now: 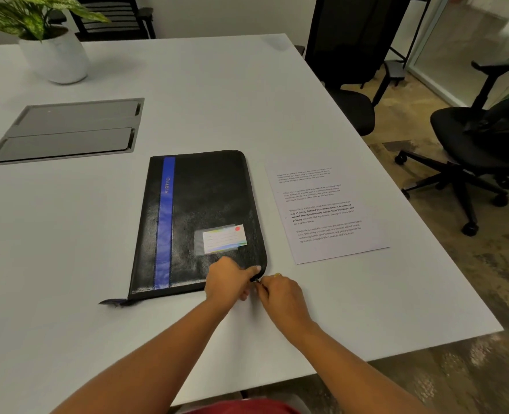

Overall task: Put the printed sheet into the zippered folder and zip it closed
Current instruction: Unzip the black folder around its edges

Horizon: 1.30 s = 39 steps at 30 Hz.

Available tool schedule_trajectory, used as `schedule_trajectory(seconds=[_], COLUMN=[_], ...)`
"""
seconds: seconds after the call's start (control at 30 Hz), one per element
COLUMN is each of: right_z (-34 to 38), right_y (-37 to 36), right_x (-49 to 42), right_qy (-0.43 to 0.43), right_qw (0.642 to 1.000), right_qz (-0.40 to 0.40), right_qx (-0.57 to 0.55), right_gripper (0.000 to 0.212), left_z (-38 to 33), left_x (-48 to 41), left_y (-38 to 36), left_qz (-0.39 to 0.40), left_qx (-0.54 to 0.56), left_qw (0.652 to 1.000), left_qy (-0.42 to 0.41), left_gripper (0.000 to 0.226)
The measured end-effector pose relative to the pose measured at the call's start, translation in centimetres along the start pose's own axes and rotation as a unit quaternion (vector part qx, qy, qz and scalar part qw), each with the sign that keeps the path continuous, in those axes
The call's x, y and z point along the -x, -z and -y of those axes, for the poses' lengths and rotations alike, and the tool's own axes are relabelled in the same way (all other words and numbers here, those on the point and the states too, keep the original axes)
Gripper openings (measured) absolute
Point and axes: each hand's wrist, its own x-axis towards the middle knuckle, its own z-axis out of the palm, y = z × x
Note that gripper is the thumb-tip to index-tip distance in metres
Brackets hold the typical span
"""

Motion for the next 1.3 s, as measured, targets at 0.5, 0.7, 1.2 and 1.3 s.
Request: schedule_trajectory(seconds=[0.5,0.7,1.2,1.3], right_z=[-1.2,0.0,1.0,1.0], right_y=[1.7,1.9,1.4,1.2], right_x=[-0.5,-3.6,-4.3,-4.1], right_qy=[-0.106,-0.245,-0.252,-0.249], right_qw=[0.950,0.898,0.934,0.939], right_qz=[0.093,0.046,0.038,0.033], right_qx=[-0.278,-0.363,-0.251,-0.235], right_gripper=[0.022,0.035,0.047,0.047], left_z=[0.8,0.6,1.2,1.2], left_x=[1.8,2.3,2.5,2.6], left_y=[-2.4,-3.0,-3.2,-2.8], left_qz=[-0.034,-0.040,-0.035,-0.026], left_qx=[0.171,0.261,0.022,-0.068], left_qw=[0.979,0.952,0.999,0.997], left_qy=[0.103,0.152,0.011,-0.018], left_gripper=[0.034,0.029,0.046,0.040])
